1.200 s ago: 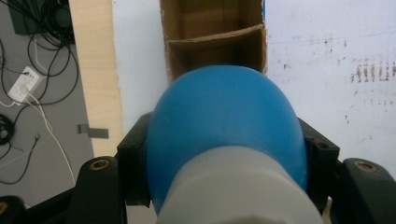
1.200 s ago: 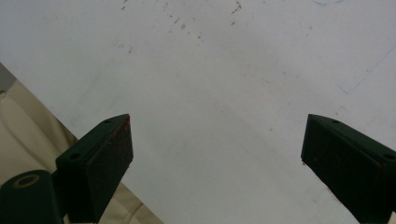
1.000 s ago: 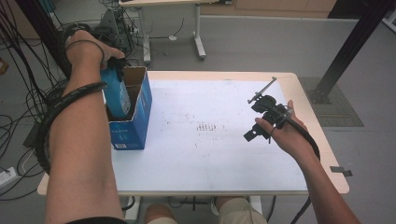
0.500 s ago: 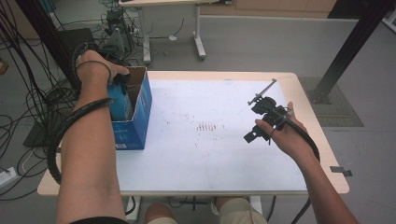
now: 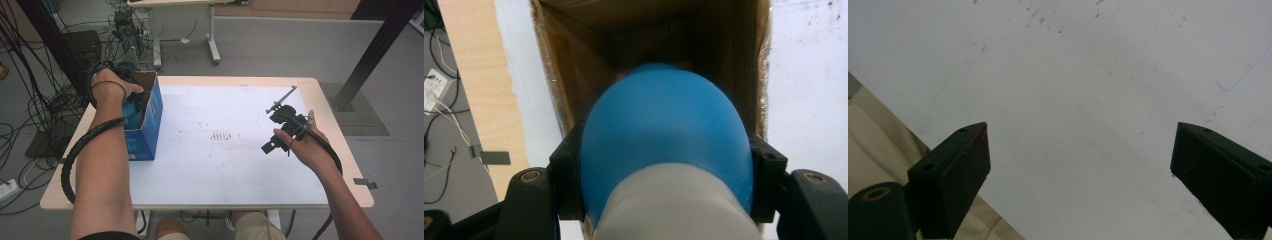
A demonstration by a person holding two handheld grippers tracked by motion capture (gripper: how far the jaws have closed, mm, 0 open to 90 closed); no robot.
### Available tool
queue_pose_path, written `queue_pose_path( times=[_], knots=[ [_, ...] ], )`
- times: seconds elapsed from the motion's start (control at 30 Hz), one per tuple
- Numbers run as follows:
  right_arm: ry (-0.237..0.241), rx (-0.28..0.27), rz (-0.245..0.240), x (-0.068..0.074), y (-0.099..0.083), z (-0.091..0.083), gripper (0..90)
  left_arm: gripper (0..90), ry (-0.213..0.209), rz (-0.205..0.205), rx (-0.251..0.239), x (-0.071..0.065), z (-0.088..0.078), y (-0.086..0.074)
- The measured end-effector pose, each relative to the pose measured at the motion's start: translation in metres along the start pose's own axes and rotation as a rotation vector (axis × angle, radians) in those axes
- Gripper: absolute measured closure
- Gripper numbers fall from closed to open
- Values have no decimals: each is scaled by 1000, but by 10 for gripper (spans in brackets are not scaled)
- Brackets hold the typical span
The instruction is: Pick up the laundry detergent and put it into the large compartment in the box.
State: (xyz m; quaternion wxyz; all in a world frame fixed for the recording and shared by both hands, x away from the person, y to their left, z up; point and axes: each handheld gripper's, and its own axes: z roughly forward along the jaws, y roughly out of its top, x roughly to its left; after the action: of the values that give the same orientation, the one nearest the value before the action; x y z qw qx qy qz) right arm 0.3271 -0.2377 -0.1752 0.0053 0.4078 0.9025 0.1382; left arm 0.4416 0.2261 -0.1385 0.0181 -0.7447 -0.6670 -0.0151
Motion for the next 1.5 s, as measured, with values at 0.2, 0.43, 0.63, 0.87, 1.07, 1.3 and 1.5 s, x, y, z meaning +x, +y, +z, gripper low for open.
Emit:
queue_pose_path(
  times=[0.2, 0.43, 0.63, 0.87, 1.07, 1.3, 1.5],
  knots=[
    [1, 2, -1, 0, 1, 0, 92, 369, -4, 9, 3, 0, 9, 0],
    [-4, 2, 1, 0, 0, -1, 92, 369, 5, 16, 7, -1, 19, 1],
    [-3, 5, 1, 0, 0, 0, 92, 369, 1, 21, 6, -3, 25, 1],
    [-4, 5, 3, -1, -1, -1, 92, 369, -3, 23, 10, -5, 30, 2],
    [-4, 4, 8, -2, -2, -1, 92, 369, -7, 21, 11, -4, 33, 2],
    [-3, 4, 9, -2, -2, -1, 92, 368, -8, 20, 10, -3, 35, 2],
    [-2, 6, 7, -3, -2, -1, 92, 368, -7, 19, 9, -4, 34, 2]
  ],
)
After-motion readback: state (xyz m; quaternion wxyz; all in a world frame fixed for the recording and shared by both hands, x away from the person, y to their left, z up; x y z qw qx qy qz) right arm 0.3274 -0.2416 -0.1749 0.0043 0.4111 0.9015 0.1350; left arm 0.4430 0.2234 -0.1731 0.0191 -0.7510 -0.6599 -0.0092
